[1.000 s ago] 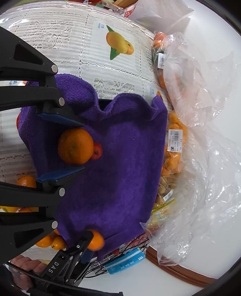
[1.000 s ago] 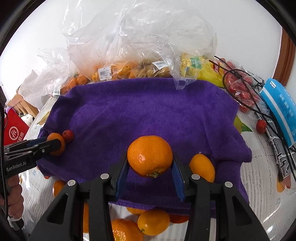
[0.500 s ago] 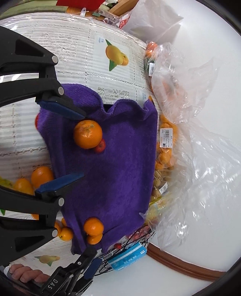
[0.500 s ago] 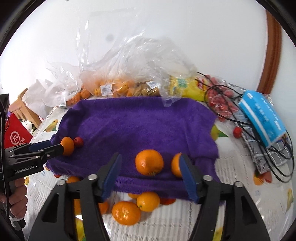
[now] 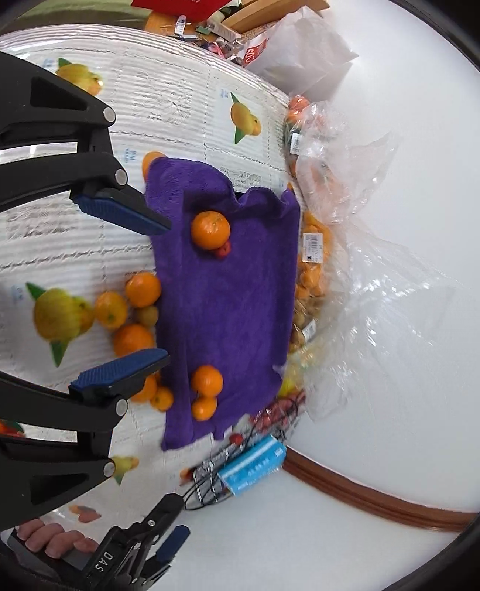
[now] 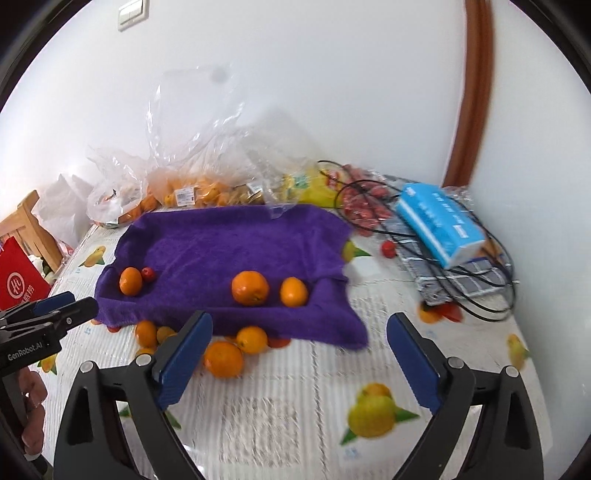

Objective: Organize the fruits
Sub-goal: 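Withdraw both grippers and reach toward the remaining oranges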

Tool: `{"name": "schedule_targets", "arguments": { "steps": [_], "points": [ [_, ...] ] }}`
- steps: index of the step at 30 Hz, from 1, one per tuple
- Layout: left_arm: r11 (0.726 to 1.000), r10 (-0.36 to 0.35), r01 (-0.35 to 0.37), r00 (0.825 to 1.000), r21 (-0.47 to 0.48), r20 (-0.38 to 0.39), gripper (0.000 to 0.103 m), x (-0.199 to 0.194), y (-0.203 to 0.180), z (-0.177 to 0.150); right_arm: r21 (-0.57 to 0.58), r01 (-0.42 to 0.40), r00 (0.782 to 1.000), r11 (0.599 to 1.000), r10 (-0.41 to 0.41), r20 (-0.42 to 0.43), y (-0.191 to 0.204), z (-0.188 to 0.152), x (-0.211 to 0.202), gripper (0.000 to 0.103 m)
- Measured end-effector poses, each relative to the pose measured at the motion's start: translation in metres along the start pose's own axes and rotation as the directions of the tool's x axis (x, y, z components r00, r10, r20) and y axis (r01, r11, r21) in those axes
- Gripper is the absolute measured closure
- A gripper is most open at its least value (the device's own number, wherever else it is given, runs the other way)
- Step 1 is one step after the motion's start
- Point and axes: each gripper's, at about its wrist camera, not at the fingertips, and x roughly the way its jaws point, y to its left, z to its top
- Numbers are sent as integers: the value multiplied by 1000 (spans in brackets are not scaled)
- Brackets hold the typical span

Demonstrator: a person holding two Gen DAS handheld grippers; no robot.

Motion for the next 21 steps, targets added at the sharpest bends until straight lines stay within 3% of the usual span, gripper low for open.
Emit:
{"name": "schedule_targets", "arguments": {
  "steps": [3, 9, 13, 21],
  "points": [
    [1000, 15, -15, 1000, 13, 13, 41, -15, -6, -9, 4, -45, 999, 999, 45, 11, -5, -11, -21, 8],
    [1000, 18, -19, 999, 14, 40, 41, -42, -12, -26, -12, -20, 999, 1000, 21, 36, -8, -31, -52, 8],
    [999, 19, -20, 998, 26, 58, 41, -55, -15, -36, 10, -57, 996, 998, 56, 66, -13, -43, -69, 8],
    [999, 31, -34, 997, 42, 67, 41, -65, -18, -49, 59, -89, 993, 994, 84, 82, -20, -56, -82, 8]
  ]
}}
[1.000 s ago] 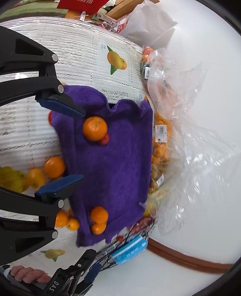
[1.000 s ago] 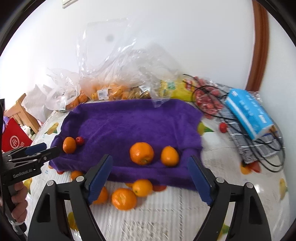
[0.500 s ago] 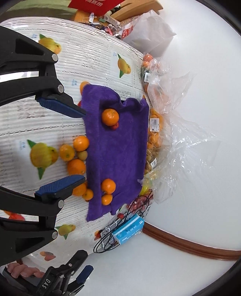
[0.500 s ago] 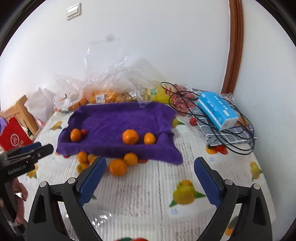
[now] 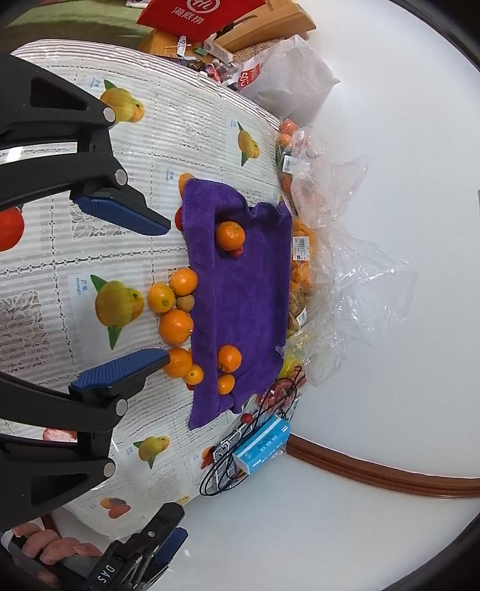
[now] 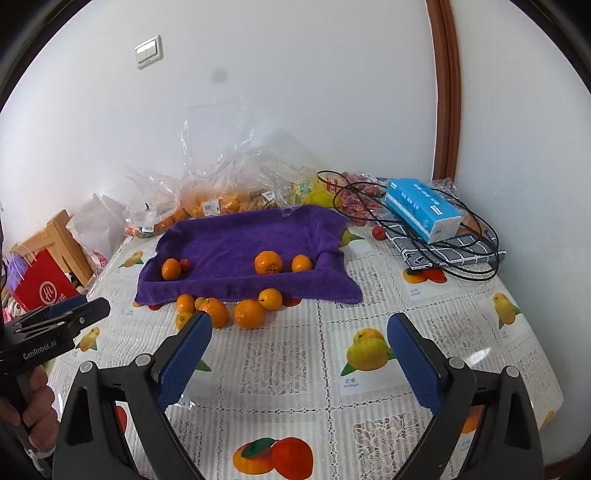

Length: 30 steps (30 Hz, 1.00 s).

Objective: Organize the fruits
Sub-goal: 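Withdraw both grippers and reach toward the remaining oranges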

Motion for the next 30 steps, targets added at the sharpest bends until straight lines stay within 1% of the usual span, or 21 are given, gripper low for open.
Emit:
{"name": "schedule_targets", "arguments": {
  "steps": [6, 9, 11, 14, 17, 20, 22, 23, 25, 30],
  "points": [
    [1000, 1, -2, 1000, -8, -18, 41, 9, 6, -3, 2, -10, 1000, 1000, 10, -8, 1, -4, 7, 8],
    [1000, 5, -6, 999, -11, -33, 41, 18, 10, 1, -15, 16, 1000, 1000, -16, -6, 3, -3, 14, 8],
    [1000, 7, -7, 999, -9, -37, 41, 24, 12, 4, -16, 18, 1000, 1000, -18, -15, 4, 0, 19, 8],
    [1000, 2, -3, 999, -16, -40, 41, 33, 17, 7, -11, 10, 1000, 1000, -10, -23, 6, 4, 30, 8],
    [1000, 0, -1, 999, -22, -53, 41, 44, 23, 6, -3, -6, 999, 1000, 6, -35, 8, 6, 45, 11],
    [1000, 9, -10, 998, -25, -58, 41, 55, 30, 5, 2, -22, 998, 1000, 22, -66, 10, 4, 65, 18],
    [999, 10, -13, 998, -39, -69, 41, 63, 36, 4, 2, -33, 996, 999, 33, -89, 12, 2, 77, 30],
    [999, 14, -17, 997, -48, -79, 41, 68, 40, 3, -3, -42, 994, 999, 42, -102, 13, 1, 84, 32],
    [998, 21, -27, 995, -62, -97, 41, 78, 47, 1, -11, -51, 991, 999, 49, -122, 16, -2, 100, 41],
    [996, 37, -47, 992, -81, -121, 41, 95, 61, -6, -23, -80, 984, 996, 76, -164, 21, -9, 137, 52]
  ]
}}
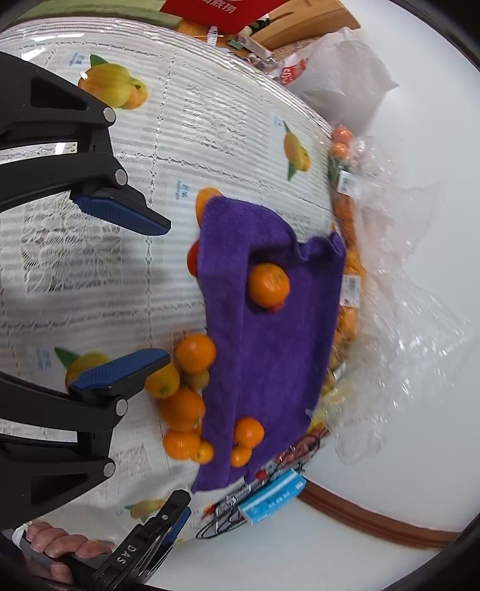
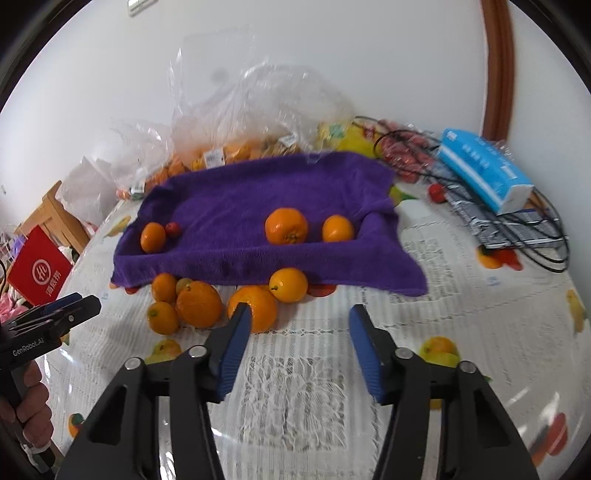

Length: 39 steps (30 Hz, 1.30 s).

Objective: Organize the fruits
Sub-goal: 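Withdraw both grippers and reach toward the remaining oranges, then grasp an orange from the row with the right gripper, then grasp an orange with the left gripper while the right gripper holds its orange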

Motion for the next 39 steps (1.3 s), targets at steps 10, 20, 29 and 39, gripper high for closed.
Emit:
{"name": "schedule_targets", "arguments": {
  "steps": [10, 20, 29, 39],
  "points": [
    [1000, 1, -1, 1000, -1, -30, 41, 29, 4, 3, 28, -64, 996, 998, 66, -55, -2, 20, 56, 61],
    [999, -29, 28, 999, -25, -37, 41, 36, 8, 6, 8, -16, 992, 1000, 17, -122, -1, 28, 84, 65],
    [1000, -29, 28, 999, -11, -41, 41, 36, 3, -1, 5, -17, 993, 1000, 18, -116, -12, 13, 76, 71],
    [997, -72, 73, 997, 16, -42, 42, 34, -7, -17, -31, 50, 998, 998, -51, -38, -19, -19, 52, 71]
  ]
}}
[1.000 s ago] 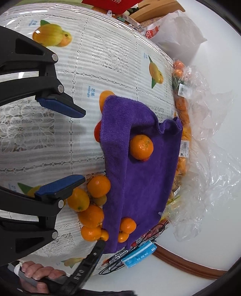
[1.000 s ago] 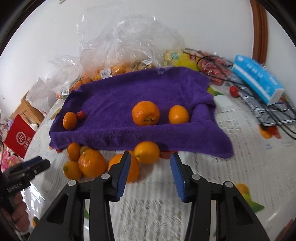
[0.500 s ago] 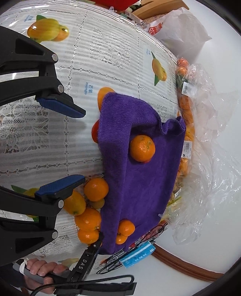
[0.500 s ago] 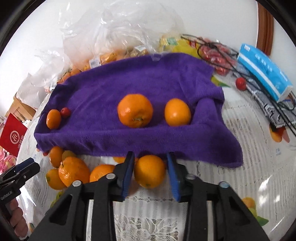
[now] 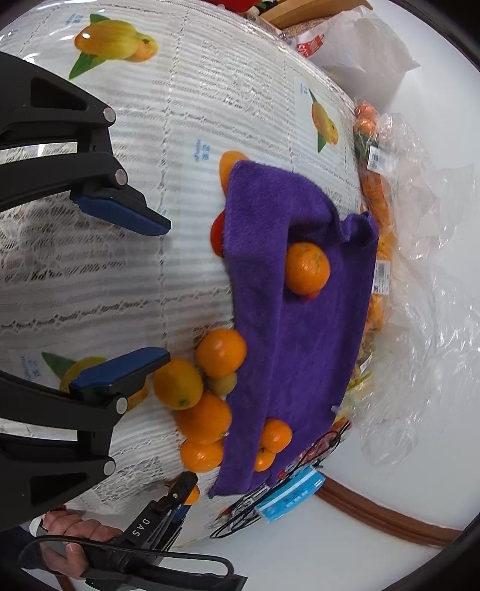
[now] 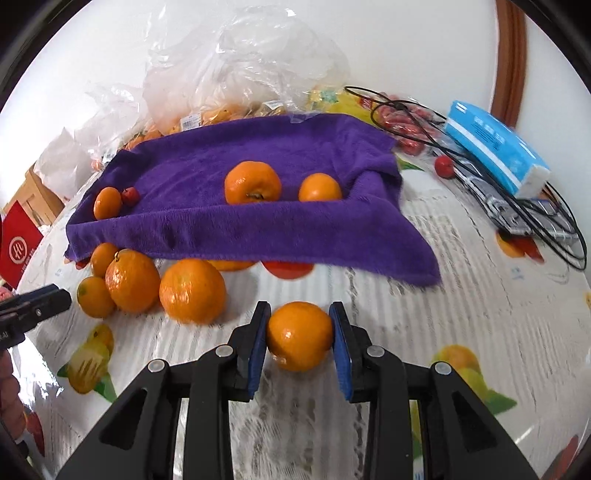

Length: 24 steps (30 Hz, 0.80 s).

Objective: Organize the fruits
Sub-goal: 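Grasp an orange with the left gripper while the right gripper holds its orange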

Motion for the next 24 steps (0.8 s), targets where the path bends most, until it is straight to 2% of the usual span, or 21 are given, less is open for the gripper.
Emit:
{"name": "schedule_targets", "arguments": {
  "steps": [3, 6, 12, 20, 22, 24],
  "points": [
    [999, -41, 41, 999, 29, 0, 42, -3, -8, -4, 26, -4, 1000, 1000, 4, 3, -8, -6, -6, 71],
    [997, -42, 42, 999, 67, 0, 42, -1, -22, -4, 8, 13, 1000, 1000, -13, -1, -9, -11, -9, 70],
    [995, -48, 49, 999, 85, -16, 43, 11, -38, -4, 6, 28, 1000, 1000, -28, -3, -7, -13, -10, 70],
    [988, -39, 38, 999, 152, 2, 54, 19, -58, -5, 1, 33, 999, 999, -33, -4, -6, -13, -10, 70],
    [987, -33, 32, 999, 160, 6, 63, 21, -61, -5, 1, 30, 1000, 1000, -30, -4, -7, -13, -9, 69],
    [986, -24, 21, 1000, 166, 14, 64, 22, -63, -4, -2, 32, 999, 999, -32, -5, -7, -13, -9, 69]
  ]
}}
